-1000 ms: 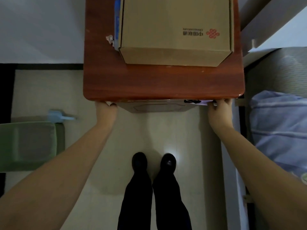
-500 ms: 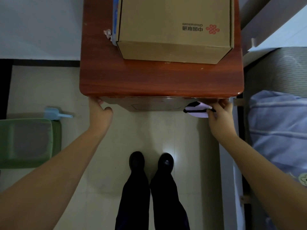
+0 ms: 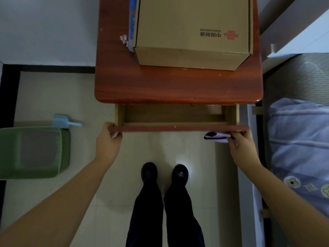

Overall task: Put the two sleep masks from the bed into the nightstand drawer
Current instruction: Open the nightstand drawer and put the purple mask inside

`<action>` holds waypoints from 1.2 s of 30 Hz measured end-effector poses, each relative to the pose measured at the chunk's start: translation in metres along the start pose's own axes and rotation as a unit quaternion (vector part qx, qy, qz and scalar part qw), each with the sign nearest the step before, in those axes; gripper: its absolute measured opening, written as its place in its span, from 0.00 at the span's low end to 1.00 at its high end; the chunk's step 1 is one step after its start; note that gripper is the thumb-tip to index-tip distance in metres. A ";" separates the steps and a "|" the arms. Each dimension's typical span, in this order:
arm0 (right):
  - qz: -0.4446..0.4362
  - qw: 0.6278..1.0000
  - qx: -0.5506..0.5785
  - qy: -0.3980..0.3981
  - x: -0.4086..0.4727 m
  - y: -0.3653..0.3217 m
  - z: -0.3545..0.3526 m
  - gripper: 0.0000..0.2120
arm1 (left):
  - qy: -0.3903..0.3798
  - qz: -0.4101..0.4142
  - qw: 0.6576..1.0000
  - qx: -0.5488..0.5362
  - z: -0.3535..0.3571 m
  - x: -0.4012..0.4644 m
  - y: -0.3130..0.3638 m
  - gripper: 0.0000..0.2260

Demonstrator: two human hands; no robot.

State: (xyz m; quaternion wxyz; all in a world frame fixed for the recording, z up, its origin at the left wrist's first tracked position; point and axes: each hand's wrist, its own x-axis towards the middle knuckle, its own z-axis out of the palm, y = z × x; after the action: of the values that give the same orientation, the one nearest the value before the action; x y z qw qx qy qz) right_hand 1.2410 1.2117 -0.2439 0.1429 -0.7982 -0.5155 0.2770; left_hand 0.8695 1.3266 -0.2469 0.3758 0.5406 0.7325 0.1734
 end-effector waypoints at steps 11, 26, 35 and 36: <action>0.101 0.988 0.116 -0.009 -0.030 0.020 0.040 0.17 | -0.011 0.014 0.998 0.059 0.018 -0.013 -0.038 0.05; 0.154 0.912 0.329 -0.192 -0.001 -0.158 0.034 0.05 | -0.252 -0.180 0.910 -0.275 0.014 -0.042 0.068 0.09; 0.093 0.977 0.083 -0.172 0.078 -0.178 0.125 0.14 | 0.007 -0.274 0.931 -0.239 0.062 0.041 0.059 0.10; 0.085 0.981 0.074 -0.158 0.080 -0.178 0.131 0.14 | 0.012 -0.285 0.925 -0.251 0.066 0.044 0.059 0.12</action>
State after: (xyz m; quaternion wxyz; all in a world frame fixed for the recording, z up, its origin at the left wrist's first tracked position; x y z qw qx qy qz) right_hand 1.0562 1.3527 -0.2814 0.0946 -0.7725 -0.4398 0.4481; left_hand 0.9517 1.3778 -0.2669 0.5237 0.1950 0.7927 0.2437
